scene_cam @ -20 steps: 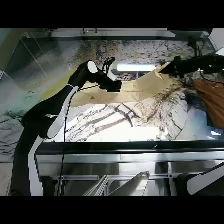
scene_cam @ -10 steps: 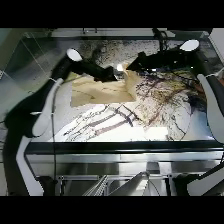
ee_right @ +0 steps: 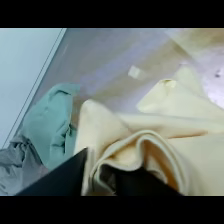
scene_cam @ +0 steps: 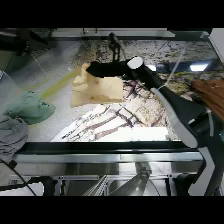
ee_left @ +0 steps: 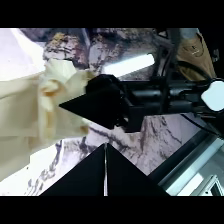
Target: Fold the shirts.
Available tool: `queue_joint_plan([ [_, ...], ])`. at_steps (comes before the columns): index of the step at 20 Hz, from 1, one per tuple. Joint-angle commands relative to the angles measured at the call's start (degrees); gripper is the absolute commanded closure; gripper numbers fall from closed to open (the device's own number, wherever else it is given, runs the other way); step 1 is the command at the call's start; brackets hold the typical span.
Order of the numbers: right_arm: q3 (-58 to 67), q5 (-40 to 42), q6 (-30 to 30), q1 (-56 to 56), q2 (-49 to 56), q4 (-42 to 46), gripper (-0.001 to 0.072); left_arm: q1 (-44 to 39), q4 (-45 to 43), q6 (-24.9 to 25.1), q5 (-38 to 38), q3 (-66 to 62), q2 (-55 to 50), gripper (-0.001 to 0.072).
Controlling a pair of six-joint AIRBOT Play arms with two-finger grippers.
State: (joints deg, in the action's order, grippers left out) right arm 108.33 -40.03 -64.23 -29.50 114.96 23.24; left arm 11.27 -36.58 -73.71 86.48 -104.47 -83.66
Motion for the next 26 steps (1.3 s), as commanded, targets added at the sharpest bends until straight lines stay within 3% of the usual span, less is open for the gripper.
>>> queue_joint_plan([
  [1,8.55,2.45,0.83,-5.27,9.35,-1.9,0.0346,5.86,0.15,4.26,1.86,8.02,7.67,0.0685],
  [2,9.16,2.12,0.83,-5.7,9.97,-1.9,0.0339,6.97,0.17,5.01,1.84,10.43,8.85,0.0684],
  [3,9.16,0.94,0.85,-5.49,9.55,-1.55,0.0287,7.96,0.17,5.92,1.88,12.55,9.68,0.0685],
  [5,9.16,-4.66,0.76,-2.69,6.97,0.68,0.0283,9.9,0.24,6.91,1.86,16.22,10.75,0.0685],
  [7,9.14,-12.61,-1.03,2.14,3.13,3.43,0.0639,11.3,0.33,7.58,1.97,18.21,10.8,0.0685],
  [9,9.14,-19.54,-6.95,7.43,-0.81,10.84,0.0696,11.89,0.63,7.76,1.88,18.97,10.8,0.0685],
  [11,8.76,-27.89,-13.33,12.13,-3.85,19.41,0.0698,11.82,0.68,8.0,2.01,18.95,10.84,0.0685],
  [13,5.4,-35.26,-16.02,15.58,-6.71,26.27,0.0699,11.5,0.68,8.13,2.32,18.95,10.86,0.0685],
  [16,-2.64,-36.0,-19.08,18.49,-9.46,32.63,0.0697,10.36,0.63,8.15,4.04,18.95,10.86,0.0684],
  [17,-4.81,-34.88,-21.46,19.02,-8.96,32.94,0.0651,9.66,0.63,8.13,4.61,18.95,10.93,0.0685],
  [18,-6.16,-33.33,-23.67,19.3,-7.72,32.92,0.0248,8.9,0.63,8.13,4.74,18.95,10.93,0.0685],
  [19,-6.25,-31.91,-24.57,19.3,-5.92,32.65,-0.0008,8.31,0.63,8.13,4.59,18.95,10.91,0.0685],
  [26,-6.21,-22.58,-19.63,19.26,5.25,16.31,0.0005,6.16,0.59,8.13,4.66,18.95,10.91,0.0685],
])
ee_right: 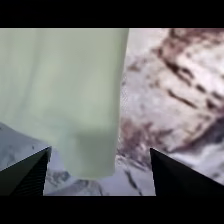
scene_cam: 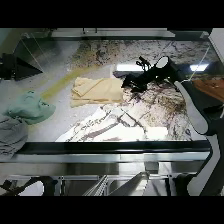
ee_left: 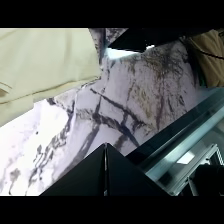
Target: Fold the shirts.
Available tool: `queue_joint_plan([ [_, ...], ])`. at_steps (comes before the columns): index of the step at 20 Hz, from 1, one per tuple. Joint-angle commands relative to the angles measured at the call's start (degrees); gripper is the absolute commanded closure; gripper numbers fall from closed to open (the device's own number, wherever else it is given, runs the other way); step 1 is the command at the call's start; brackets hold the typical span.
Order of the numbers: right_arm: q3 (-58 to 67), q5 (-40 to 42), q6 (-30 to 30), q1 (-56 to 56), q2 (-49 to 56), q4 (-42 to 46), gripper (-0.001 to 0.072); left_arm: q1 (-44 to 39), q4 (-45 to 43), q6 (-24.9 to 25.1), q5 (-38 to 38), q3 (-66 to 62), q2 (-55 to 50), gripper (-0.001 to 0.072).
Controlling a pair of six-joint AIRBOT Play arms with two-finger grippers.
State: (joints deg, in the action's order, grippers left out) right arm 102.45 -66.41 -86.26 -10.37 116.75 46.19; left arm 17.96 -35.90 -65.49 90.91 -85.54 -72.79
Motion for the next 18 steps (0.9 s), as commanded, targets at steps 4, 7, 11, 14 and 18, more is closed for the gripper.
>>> queue_joint_plan([
  [4,0.17,6.51,2.49,-0.2,5.29,-7.91,0.0029,-0.44,-0.09,0.11,0.15,0.02,0.04,0.0685],
  [7,1.4,6.43,3.08,-1.68,5.92,-8.61,0.0149,-0.44,-0.07,0.35,0.0,0.02,0.04,0.0685],
  [11,5.09,6.67,3.78,-5.05,8.04,-10.88,0.015,-0.44,-0.07,0.57,0.0,0.02,0.04,0.0685],
  [14,6.99,9.01,4.02,-6.91,9.01,-13.49,0.028,-0.44,-0.07,0.57,0.07,0.02,0.04,0.0685],
  [18,9.9,7.15,5.27,-7.23,8.79,-14.32,0.0695,-0.44,-0.07,0.55,0.22,0.02,0.04,0.0685],
])
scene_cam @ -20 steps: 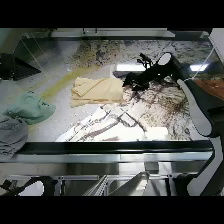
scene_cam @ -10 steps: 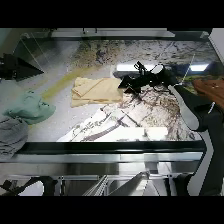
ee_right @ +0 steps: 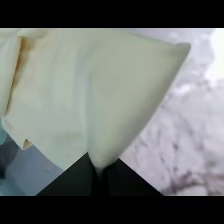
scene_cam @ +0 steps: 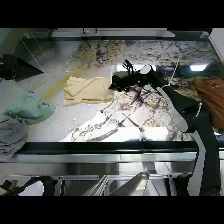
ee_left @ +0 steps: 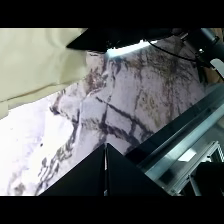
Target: Fold the shirts.
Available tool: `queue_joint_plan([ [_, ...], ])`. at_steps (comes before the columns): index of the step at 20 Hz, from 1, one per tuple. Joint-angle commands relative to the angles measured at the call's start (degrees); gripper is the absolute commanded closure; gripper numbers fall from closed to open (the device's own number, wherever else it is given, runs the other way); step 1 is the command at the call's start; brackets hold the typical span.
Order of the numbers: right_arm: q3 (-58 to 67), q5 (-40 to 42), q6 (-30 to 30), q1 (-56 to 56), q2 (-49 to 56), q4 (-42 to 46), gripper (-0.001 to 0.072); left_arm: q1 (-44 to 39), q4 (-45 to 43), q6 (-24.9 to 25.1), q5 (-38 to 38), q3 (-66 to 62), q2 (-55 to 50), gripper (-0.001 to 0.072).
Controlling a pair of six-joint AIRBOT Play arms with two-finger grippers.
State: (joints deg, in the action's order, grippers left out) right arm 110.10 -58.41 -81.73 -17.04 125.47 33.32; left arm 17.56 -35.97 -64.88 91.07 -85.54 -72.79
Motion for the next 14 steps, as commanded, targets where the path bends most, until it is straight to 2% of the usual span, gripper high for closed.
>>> queue_joint_plan([
  [1,3.8,-1.44,0.72,-0.55,-0.44,-0.68,0.0696,-0.04,0.0,-0.07,0.07,0.02,0.04,0.0685],
  [4,6.54,-2.27,-4.7,1.25,-5.2,10.71,0.0699,-0.04,0.0,-0.09,0.68,0.02,0.04,0.0685],
  [6,6.54,-5.9,-8.79,5.33,-10.47,18.86,0.07,-0.04,0.0,-0.09,1.29,0.02,0.04,0.0685],
  [10,6.54,-16.35,-15.04,19.52,-22.36,23.04,0.0701,-0.04,0.0,-0.11,2.05,0.02,0.04,0.0685],
  [12,6.54,-18.71,-18.21,27.69,-27.98,26.64,0.07,-0.04,0.0,-0.42,2.58,0.04,0.04,0.0685],
  [14,6.56,-19.87,-19.71,36.3,-31.08,26.71,0.07,-0.11,0.0,-0.79,2.97,0.02,0.04,0.0685],
])
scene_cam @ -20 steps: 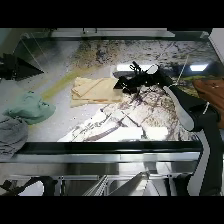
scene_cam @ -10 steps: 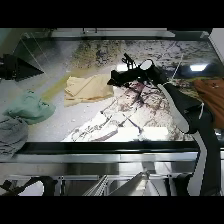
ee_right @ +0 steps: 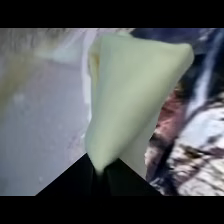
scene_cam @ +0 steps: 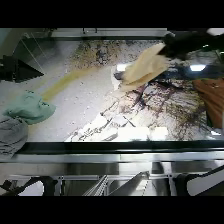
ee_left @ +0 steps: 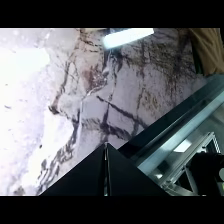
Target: Fold the shirts.
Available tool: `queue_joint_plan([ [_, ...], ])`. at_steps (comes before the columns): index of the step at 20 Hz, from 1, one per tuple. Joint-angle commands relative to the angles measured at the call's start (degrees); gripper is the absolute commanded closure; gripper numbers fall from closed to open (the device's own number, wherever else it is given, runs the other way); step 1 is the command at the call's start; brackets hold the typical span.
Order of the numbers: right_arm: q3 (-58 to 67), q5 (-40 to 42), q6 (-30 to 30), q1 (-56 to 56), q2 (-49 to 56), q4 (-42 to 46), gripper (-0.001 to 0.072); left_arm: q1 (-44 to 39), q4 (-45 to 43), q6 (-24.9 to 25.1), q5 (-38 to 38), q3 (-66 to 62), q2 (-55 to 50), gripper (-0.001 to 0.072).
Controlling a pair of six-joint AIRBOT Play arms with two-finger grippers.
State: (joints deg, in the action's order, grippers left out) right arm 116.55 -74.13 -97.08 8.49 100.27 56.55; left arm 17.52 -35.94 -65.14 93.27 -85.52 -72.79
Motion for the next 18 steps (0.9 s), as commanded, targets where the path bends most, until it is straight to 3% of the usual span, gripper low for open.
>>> queue_joint_plan([
  [1,0.11,-4.2,-4.61,14.56,-6.38,3.41,0.07,-0.22,-0.02,-0.87,0.66,0.02,0.04,0.0685],
  [4,0.11,-2.56,-5.38,23.98,-5.77,2.23,0.07,-1.68,-0.04,-1.64,0.68,0.02,0.04,0.0685],
  [8,0.11,9.53,-3.48,31.41,-4.81,-7.39,0.0699,-5.42,-0.07,-3.63,0.59,0.02,0.04,0.0685],
  [10,0.33,14.03,3.17,33.53,-3.65,-15.3,0.0699,-7.85,-0.31,-3.93,-0.04,0.02,0.04,0.0685],
  [13,0.37,19.85,18.27,35.76,-2.1,-31.47,0.0698,-11.06,-0.48,-4.33,-2.12,0.02,0.04,0.0686],
  [15,1.2,21.33,26.29,36.37,-2.43,-32.02,0.0698,-13.35,-0.48,-5.07,-4.55,0.02,0.04,0.0685],
  [18,1.46,18.36,27.65,37.7,-2.69,-27.04,0.0698,-15.67,-0.48,-5.44,-7.41,0.02,0.0,0.0686],
])
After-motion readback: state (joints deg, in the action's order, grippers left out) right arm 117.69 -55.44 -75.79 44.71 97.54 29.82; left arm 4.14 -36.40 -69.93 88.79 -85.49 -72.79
